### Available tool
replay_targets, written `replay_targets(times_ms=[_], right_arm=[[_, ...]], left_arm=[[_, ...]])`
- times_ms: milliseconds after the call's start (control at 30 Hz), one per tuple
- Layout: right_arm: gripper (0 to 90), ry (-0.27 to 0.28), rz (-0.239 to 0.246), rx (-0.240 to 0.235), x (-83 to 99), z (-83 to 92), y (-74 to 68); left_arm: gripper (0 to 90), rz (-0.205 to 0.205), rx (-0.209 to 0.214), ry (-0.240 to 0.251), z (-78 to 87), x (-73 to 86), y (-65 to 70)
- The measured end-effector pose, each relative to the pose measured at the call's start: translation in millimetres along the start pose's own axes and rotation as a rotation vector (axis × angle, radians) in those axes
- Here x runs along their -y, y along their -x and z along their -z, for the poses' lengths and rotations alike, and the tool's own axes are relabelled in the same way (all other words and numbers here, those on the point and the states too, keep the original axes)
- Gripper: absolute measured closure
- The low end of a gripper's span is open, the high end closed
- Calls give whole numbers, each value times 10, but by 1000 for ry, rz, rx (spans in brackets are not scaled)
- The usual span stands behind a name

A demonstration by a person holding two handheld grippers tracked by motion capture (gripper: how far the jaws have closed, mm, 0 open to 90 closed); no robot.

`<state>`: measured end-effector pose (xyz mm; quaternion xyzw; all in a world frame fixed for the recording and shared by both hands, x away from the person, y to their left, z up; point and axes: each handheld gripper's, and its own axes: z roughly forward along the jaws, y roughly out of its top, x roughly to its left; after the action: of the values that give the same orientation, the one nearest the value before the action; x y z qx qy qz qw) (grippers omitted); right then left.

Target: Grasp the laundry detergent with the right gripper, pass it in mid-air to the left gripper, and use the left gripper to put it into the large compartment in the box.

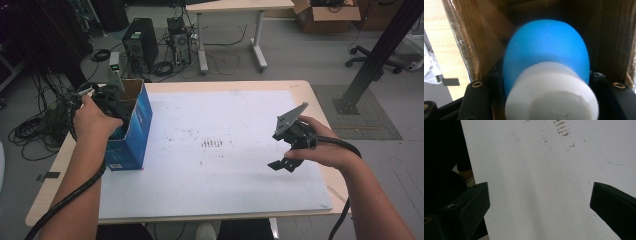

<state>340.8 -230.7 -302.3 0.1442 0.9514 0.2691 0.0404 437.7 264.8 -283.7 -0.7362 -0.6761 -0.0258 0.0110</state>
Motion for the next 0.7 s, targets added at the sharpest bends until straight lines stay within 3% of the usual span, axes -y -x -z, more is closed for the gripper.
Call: replay_targets(times_ms=[167,700], right_arm=[[27,-2,0,-4,29,-1,4],[27,-4,-8,-9,87,-14,12]], left_arm=[[355,-25,-1,4,-9,-2,-4],[318,-10,21,10,13,6,-16]])
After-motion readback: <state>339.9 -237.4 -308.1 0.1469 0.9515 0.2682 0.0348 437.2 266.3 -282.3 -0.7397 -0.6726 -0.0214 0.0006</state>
